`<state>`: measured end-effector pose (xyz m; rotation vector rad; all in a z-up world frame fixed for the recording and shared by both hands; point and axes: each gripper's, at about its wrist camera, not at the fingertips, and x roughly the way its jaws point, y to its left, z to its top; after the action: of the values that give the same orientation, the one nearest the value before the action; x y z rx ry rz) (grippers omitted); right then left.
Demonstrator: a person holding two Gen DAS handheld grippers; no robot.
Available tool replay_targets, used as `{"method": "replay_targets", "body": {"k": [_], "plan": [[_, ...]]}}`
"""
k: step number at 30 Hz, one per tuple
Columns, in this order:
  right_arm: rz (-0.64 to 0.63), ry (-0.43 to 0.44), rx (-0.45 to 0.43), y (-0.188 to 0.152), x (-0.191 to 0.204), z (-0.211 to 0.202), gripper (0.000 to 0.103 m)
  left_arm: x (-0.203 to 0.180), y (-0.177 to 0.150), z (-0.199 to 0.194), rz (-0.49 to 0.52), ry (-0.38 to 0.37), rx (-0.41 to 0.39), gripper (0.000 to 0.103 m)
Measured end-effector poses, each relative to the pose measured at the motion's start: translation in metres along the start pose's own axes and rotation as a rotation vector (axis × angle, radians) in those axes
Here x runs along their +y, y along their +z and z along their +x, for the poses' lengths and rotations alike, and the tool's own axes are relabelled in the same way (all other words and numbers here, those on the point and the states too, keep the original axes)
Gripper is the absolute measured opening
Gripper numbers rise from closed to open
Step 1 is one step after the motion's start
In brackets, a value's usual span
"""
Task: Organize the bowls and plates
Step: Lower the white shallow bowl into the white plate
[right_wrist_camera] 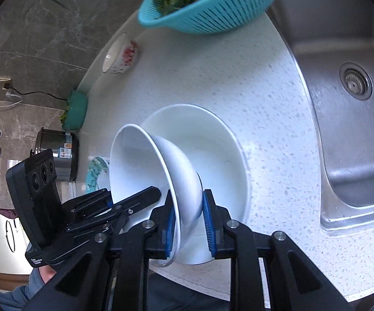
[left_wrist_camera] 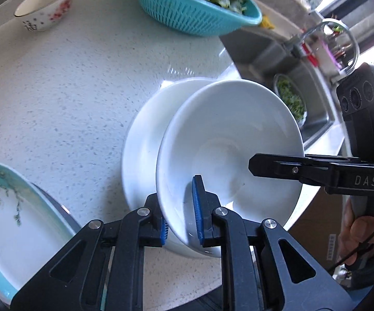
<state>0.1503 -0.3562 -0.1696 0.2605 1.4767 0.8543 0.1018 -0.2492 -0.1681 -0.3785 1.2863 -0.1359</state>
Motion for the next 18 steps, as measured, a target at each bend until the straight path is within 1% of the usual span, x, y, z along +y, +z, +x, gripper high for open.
{"method": "replay_targets", "body": {"k": [4, 5, 7, 11, 13, 14, 16, 18], "plan": [[0.0, -0.002, 0.007, 0.004, -0.006, 0.006, 0.023, -0.011, 0.004, 0.013, 0.015, 0.037, -0.008, 0.014], [-0.01, -0.011, 0.007, 0.005, -0.004, 0.008, 0.023, -0.012, 0.005, 0.014, 0.014, 0.045, -0.01, 0.014], [-0.042, -0.038, 0.016, 0.006, 0.0, 0.01, 0.023, -0.016, 0.008, 0.015, 0.032, 0.084, -0.015, 0.018], [-0.085, -0.086, 0.008, 0.005, 0.003, 0.009, 0.021, -0.016, 0.015, 0.017, 0.06, 0.12, -0.026, 0.02], [-0.111, -0.123, 0.014, 0.004, 0.006, 0.011, 0.02, -0.015, 0.019, 0.016, 0.066, 0.104, -0.031, 0.028], [-0.118, -0.135, 0.019, 0.004, 0.008, 0.012, 0.021, -0.016, 0.019, 0.016, 0.071, 0.1, -0.031, 0.03], [-0.135, -0.149, 0.033, 0.004, 0.012, 0.015, 0.023, -0.019, 0.021, 0.017, 0.08, 0.1, -0.031, 0.038], [-0.138, -0.153, 0.039, 0.004, 0.012, 0.016, 0.023, -0.02, 0.022, 0.017, 0.086, 0.105, -0.034, 0.039]]}}
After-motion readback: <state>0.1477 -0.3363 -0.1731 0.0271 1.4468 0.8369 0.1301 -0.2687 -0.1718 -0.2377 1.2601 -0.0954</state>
